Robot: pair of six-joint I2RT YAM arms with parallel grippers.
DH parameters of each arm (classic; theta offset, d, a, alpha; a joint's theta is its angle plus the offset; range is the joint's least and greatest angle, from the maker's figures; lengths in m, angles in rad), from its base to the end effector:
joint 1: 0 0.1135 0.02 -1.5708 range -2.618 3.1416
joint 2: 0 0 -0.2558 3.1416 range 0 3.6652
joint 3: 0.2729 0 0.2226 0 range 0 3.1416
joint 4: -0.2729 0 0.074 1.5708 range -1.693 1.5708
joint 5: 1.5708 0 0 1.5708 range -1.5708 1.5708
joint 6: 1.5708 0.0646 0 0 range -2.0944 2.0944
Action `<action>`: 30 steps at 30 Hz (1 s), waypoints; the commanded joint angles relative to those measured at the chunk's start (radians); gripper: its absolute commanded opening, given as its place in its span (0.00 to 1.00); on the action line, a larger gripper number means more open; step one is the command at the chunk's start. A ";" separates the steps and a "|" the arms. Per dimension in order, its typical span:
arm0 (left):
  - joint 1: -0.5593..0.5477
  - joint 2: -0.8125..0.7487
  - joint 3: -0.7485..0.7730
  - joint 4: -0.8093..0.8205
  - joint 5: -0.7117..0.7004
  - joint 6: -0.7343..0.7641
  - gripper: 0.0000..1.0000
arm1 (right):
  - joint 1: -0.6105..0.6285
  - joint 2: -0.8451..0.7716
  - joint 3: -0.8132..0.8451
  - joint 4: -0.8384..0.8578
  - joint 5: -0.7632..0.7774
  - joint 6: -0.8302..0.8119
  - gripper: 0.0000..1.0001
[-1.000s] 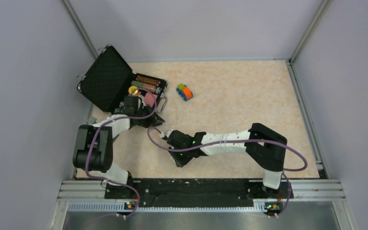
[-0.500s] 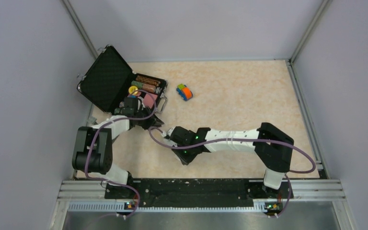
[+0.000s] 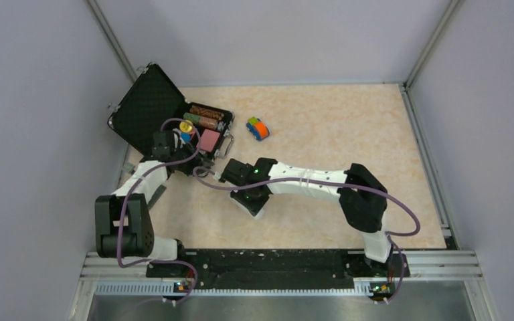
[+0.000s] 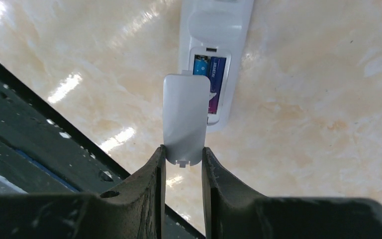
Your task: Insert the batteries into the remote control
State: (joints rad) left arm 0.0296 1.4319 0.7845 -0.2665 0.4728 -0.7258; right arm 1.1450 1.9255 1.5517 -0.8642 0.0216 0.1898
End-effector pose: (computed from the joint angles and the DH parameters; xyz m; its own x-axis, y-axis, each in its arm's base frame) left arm 0.2728 -0.0214 0.1813 -0.7591 -0.6136 -0.2174 -0.3372 0.6562 -0.6750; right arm 0.1564 0.3415 0.2000 -0.5546 -0.7662 -0.3247 -0.8176 0.5742 0.0416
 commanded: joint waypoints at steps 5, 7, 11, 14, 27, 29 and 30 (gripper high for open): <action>0.099 -0.097 0.032 -0.060 -0.090 0.042 0.30 | -0.016 0.092 0.106 -0.155 0.035 -0.019 0.06; 0.109 -0.105 0.028 -0.060 -0.102 0.047 0.30 | -0.022 0.106 0.115 -0.158 0.033 -0.011 0.06; 0.117 -0.113 0.019 -0.056 -0.109 0.048 0.30 | -0.030 0.122 0.132 -0.158 0.050 -0.013 0.06; 0.121 -0.112 0.016 -0.050 -0.108 0.049 0.30 | -0.038 0.132 0.149 -0.157 0.039 -0.016 0.06; 0.133 -0.101 0.010 -0.039 -0.088 0.051 0.30 | -0.039 0.183 0.207 -0.159 0.013 0.017 0.06; 0.133 -0.099 0.008 -0.036 -0.086 0.049 0.30 | -0.039 0.191 0.214 -0.165 0.010 0.023 0.06; 0.133 -0.099 0.007 -0.034 -0.084 0.049 0.30 | -0.038 0.195 0.215 -0.168 0.008 0.025 0.06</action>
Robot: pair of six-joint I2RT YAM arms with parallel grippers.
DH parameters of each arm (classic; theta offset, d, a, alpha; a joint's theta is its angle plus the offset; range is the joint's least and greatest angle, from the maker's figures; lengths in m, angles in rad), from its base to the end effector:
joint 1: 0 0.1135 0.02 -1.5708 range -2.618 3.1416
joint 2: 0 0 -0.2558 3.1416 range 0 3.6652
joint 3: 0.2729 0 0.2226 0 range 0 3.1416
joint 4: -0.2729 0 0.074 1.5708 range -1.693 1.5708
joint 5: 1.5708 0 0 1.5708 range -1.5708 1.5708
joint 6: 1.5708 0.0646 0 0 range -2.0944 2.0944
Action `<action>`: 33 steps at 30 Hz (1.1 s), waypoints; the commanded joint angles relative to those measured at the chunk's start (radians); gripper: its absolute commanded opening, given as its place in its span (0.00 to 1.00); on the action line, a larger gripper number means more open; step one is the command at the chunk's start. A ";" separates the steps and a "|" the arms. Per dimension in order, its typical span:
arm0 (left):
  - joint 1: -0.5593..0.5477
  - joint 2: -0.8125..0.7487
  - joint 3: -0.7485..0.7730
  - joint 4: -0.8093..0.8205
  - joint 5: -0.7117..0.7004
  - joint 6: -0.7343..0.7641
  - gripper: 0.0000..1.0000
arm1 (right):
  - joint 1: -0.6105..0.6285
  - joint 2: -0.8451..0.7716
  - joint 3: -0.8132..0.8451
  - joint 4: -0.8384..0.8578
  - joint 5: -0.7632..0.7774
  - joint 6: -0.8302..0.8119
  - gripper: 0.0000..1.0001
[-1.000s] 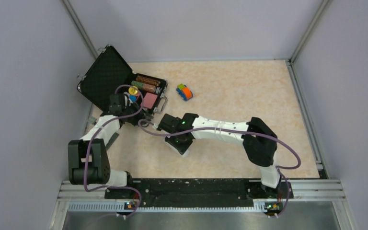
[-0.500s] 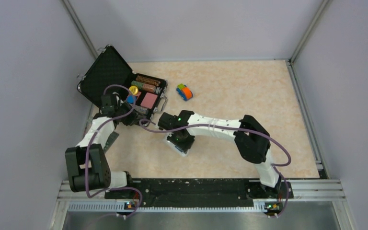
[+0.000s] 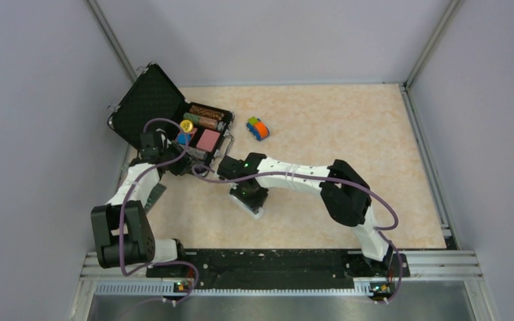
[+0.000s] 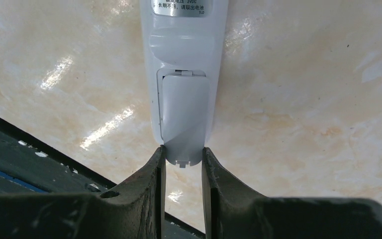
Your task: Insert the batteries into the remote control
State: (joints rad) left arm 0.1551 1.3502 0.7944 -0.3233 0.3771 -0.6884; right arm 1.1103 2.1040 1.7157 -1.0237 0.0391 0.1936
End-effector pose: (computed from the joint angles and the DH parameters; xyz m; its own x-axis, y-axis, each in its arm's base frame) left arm 0.2638 0.0172 0.1977 -0.6438 -0.6985 -0.3124 -0.4151 0.6618 -0.6242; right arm 0.1769 0.3510 0.1714 -0.6023 -0.7815 -0.1626 -0.7913 0.6114 -0.0075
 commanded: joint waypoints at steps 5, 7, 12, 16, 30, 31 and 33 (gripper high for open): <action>0.010 -0.017 -0.004 0.024 0.014 0.011 0.30 | -0.005 0.025 0.058 -0.016 -0.007 0.035 0.07; 0.010 -0.017 -0.003 0.025 0.016 0.011 0.30 | -0.005 0.029 0.065 -0.018 -0.007 0.041 0.07; 0.011 -0.017 -0.005 0.025 0.020 0.011 0.30 | -0.005 0.040 0.080 -0.023 -0.016 0.048 0.07; 0.011 -0.016 -0.007 0.026 0.022 0.010 0.30 | -0.007 0.045 0.084 -0.025 -0.026 0.054 0.07; 0.012 -0.024 -0.017 0.027 0.025 0.010 0.30 | -0.009 0.046 0.081 -0.024 -0.007 0.077 0.25; 0.012 -0.025 -0.017 0.027 0.026 0.010 0.30 | -0.008 0.042 0.081 -0.023 -0.004 0.077 0.30; 0.012 -0.025 -0.017 0.029 0.026 0.011 0.30 | -0.009 0.031 0.080 -0.023 0.010 0.084 0.38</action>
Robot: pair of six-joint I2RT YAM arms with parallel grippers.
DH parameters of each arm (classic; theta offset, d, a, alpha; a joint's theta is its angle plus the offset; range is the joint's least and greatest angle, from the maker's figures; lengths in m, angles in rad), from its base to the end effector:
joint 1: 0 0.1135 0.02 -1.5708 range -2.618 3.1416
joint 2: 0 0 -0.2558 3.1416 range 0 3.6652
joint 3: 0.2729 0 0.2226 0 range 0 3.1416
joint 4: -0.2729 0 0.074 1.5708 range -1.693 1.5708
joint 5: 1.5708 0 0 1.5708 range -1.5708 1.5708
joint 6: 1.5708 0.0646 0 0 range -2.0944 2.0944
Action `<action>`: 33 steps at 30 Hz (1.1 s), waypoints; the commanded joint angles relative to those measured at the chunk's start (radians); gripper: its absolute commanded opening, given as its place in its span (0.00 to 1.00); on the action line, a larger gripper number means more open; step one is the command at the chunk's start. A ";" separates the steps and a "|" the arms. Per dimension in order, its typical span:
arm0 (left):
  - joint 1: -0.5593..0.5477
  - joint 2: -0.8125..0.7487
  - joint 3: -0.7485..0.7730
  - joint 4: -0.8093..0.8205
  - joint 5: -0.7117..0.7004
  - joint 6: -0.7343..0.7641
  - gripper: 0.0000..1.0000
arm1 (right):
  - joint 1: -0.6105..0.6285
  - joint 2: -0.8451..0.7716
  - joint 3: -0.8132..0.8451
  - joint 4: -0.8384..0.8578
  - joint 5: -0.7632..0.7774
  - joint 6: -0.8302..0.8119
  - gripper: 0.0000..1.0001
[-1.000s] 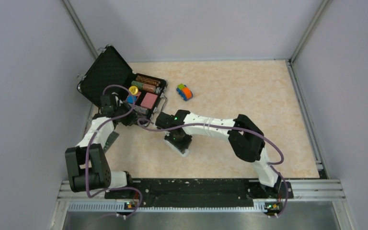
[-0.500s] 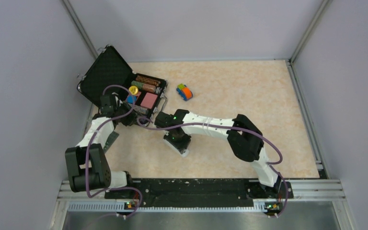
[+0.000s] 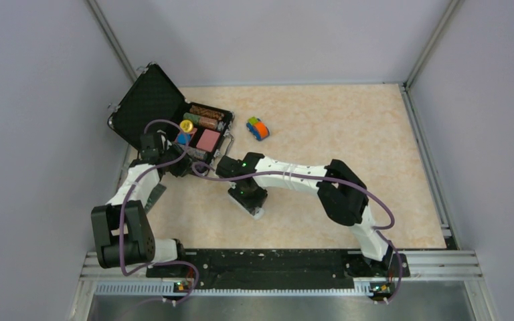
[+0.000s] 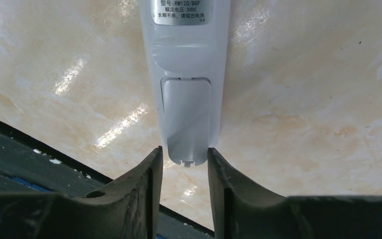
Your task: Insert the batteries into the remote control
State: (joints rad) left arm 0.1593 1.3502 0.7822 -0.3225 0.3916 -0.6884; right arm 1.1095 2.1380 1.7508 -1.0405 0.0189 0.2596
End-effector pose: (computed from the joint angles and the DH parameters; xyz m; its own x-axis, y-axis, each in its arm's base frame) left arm 0.2617 0.0171 0.1944 -0.6502 -0.6992 -0.2973 -0.4178 0.6558 -0.6288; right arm 0.1784 0.3562 0.1667 -0.6553 -0.7418 -0.1426 -0.7511 0.6600 0.0185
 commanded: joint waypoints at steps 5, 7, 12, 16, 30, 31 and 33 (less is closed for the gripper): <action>0.008 -0.026 -0.006 0.030 0.016 0.010 0.30 | -0.014 -0.035 0.032 0.001 0.034 0.025 0.49; 0.008 -0.027 -0.005 0.030 0.019 0.008 0.30 | -0.018 -0.051 0.022 0.012 0.028 0.030 0.54; 0.007 -0.038 -0.006 0.031 0.039 0.002 0.31 | -0.028 -0.115 -0.018 0.057 0.009 0.065 0.56; 0.006 -0.068 -0.023 0.037 0.084 -0.003 0.31 | -0.053 -0.220 -0.130 0.155 -0.006 0.160 0.43; -0.139 -0.210 -0.219 0.078 0.417 -0.088 0.17 | -0.064 -0.396 -0.509 0.606 -0.061 0.404 0.12; -0.151 -0.215 -0.228 0.073 0.420 -0.088 0.17 | -0.064 -0.394 -0.517 0.621 -0.058 0.408 0.12; -0.168 -0.208 -0.234 0.070 0.430 -0.094 0.17 | -0.064 -0.384 -0.522 0.641 -0.059 0.414 0.11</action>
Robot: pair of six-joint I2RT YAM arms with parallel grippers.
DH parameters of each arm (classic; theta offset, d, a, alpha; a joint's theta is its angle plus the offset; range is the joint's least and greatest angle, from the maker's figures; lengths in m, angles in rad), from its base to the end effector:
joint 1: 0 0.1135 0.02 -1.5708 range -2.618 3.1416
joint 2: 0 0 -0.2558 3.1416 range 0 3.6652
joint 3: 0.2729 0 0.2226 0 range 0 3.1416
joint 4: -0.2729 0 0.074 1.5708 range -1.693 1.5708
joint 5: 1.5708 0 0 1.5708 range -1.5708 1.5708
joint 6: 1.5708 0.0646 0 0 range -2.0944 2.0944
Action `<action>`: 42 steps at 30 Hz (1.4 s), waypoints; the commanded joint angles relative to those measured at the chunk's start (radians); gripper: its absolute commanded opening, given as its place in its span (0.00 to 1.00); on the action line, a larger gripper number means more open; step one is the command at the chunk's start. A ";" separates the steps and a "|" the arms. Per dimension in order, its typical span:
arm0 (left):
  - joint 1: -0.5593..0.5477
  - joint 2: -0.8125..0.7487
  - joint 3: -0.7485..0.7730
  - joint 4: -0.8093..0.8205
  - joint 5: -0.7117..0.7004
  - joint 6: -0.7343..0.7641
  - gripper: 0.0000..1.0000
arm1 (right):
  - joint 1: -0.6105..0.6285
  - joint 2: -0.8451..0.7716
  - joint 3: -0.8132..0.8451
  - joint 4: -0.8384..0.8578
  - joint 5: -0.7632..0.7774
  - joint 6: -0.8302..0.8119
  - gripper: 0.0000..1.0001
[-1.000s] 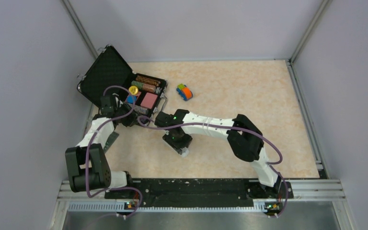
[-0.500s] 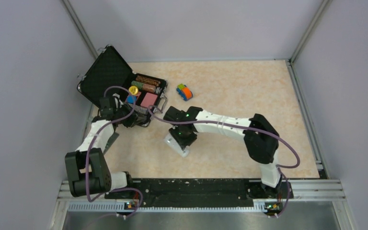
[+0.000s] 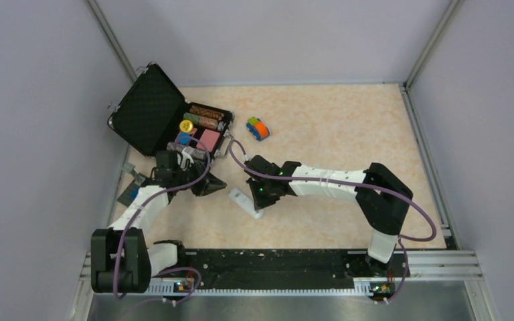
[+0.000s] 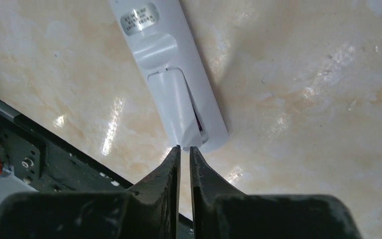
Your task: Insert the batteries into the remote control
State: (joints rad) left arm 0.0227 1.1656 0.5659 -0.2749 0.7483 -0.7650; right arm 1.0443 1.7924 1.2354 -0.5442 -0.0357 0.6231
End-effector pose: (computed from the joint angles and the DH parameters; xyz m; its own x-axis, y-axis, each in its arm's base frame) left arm 0.2087 -0.0392 0.1840 -0.8440 -0.5268 -0.1011 -0.2285 0.5236 -0.8207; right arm 0.1752 0.3060 0.1771 -0.8728 -0.3412 -0.3489 -0.4467 0.8464 0.2899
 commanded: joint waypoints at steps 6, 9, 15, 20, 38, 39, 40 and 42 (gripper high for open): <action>-0.136 0.048 -0.006 0.037 0.078 -0.038 0.16 | 0.001 -0.020 -0.007 0.158 0.008 0.062 0.09; -0.168 0.081 -0.006 0.048 0.075 -0.047 0.16 | 0.001 -0.020 -0.007 0.155 0.014 0.062 0.08; -0.211 0.158 -0.002 0.058 0.086 -0.046 0.15 | 0.002 0.015 0.012 0.147 -0.019 0.039 0.08; -0.235 0.199 -0.007 0.090 0.080 -0.059 0.15 | 0.001 0.033 0.013 0.122 -0.003 0.024 0.07; -0.275 0.327 -0.009 0.193 0.068 -0.144 0.14 | 0.000 0.045 -0.007 0.113 0.090 -0.049 0.05; -0.277 0.332 -0.009 0.192 0.068 -0.141 0.14 | 0.001 0.040 -0.009 0.119 0.092 -0.048 0.05; -0.279 0.336 -0.009 0.192 0.068 -0.138 0.14 | 0.001 0.034 -0.010 0.122 0.095 -0.048 0.05; -0.284 0.347 -0.010 0.188 0.065 -0.131 0.14 | 0.001 0.022 -0.002 0.122 0.100 -0.046 0.05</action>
State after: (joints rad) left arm -0.2504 1.4944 0.5514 -0.1211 0.8127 -0.8967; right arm 1.0443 1.8339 1.2247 -0.4347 0.0334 0.5938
